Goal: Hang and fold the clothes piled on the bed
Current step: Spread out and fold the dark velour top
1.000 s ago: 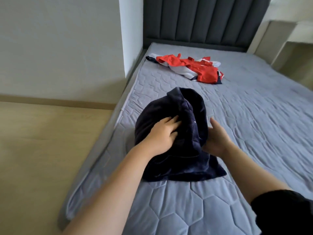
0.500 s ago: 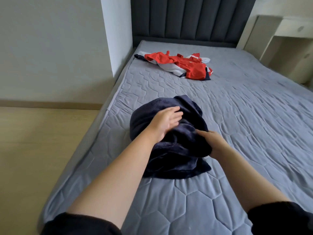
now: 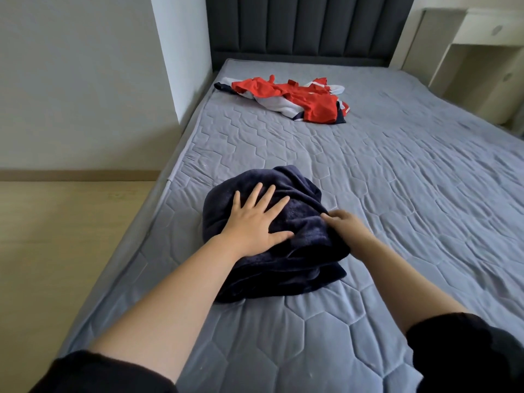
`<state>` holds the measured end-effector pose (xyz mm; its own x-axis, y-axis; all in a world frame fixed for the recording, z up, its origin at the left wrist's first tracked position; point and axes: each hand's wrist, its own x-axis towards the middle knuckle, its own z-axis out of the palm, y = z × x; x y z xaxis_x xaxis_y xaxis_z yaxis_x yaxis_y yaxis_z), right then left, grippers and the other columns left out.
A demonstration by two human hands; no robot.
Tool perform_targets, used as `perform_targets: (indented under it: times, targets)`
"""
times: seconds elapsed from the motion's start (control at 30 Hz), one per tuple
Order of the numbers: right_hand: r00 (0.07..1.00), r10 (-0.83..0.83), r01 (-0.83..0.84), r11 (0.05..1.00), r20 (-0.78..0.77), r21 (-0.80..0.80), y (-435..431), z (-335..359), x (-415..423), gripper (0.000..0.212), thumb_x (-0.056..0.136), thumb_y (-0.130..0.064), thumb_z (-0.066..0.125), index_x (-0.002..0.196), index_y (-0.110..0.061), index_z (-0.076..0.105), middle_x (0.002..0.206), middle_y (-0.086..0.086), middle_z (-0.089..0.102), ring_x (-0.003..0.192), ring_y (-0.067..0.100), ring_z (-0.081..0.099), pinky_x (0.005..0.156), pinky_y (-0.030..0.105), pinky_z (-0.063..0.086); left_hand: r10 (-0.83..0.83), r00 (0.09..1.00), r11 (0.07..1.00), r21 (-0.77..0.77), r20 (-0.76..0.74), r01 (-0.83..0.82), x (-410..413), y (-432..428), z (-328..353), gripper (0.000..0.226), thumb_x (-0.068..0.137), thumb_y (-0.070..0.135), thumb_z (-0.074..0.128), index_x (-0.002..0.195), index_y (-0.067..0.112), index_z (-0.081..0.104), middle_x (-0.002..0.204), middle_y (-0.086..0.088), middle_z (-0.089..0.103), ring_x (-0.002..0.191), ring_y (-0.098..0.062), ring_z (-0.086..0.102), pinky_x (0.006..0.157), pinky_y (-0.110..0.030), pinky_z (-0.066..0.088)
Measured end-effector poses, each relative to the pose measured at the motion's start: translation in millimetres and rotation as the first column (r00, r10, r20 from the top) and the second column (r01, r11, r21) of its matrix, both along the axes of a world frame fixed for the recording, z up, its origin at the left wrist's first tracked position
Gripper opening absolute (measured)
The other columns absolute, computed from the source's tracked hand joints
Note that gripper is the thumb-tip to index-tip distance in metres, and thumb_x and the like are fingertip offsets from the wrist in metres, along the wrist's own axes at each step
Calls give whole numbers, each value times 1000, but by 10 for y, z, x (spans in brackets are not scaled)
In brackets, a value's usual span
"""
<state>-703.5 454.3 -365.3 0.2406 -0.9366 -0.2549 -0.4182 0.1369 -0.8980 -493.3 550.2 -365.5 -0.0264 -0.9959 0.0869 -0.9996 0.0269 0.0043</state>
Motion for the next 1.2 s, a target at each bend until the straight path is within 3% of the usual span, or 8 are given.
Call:
perform_targets:
  times: [0.13,0.37,0.5,0.6,0.7,0.87,1.07,1.2]
  targets:
    - [995,-57,28,950,-85,-310,-124,235,90,24,92,-31,56,94,-10,65,77,-4,60,75,14,55,58,22,39,-20,999,1000,15,46,20,-73,-12,-13,90,71,83,4,149,40,-7,160,2,-12,144,-23,-21,109,-61,-12]
    - [953,100,-175,953,-287,-248,-399,483,716,39,89,-45,56,75,-10,63,66,1,59,63,16,54,55,28,38,-54,998,995,88,33,51,-128,19,12,84,72,80,10,148,46,1,161,3,-9,145,-23,-16,110,-60,-12]
    - [975,-81,3,935,-206,-356,-602,451,860,32,89,-20,52,59,-11,46,55,1,45,58,19,45,49,27,31,-71,997,994,80,26,69,-94,28,-16,83,73,79,8,148,46,-3,160,2,-10,145,-22,-14,111,-58,-10]
    - [927,-124,31,966,-353,-258,-744,391,776,25,98,-13,40,96,-12,65,96,9,67,95,28,61,74,26,45,-116,993,989,92,-30,118,-55,33,-46,80,77,77,9,149,45,-4,161,4,-10,146,-18,-14,115,-53,-8]
    - [828,-16,-60,991,-561,-116,-764,73,729,38,102,-11,30,133,-6,51,137,13,54,125,28,51,98,32,41,-134,980,987,73,-146,146,-23,35,-70,66,91,65,19,150,41,5,161,7,-2,147,-14,-8,118,-46,-5]
    - [894,-132,102,990,-428,-93,-704,-230,779,47,99,-34,44,118,8,56,122,22,60,115,34,54,75,27,32,-127,878,967,-255,-462,6,57,40,-40,43,100,34,41,140,19,48,155,-5,29,147,-23,13,117,-45,10]
    - [836,-103,-21,976,-539,-219,-685,-169,741,49,101,-39,35,118,2,56,123,23,58,113,37,54,79,34,37,234,966,971,79,-106,-226,306,-74,-29,65,88,69,11,148,47,9,160,9,-8,146,-24,-12,113,-63,0]
    - [872,15,-180,939,-489,-292,-539,142,865,43,101,-30,29,130,-2,45,136,21,44,125,38,40,100,42,32,273,962,960,71,-29,-270,219,-88,-137,66,88,69,12,149,44,7,160,6,-10,146,-28,-11,110,-66,2]
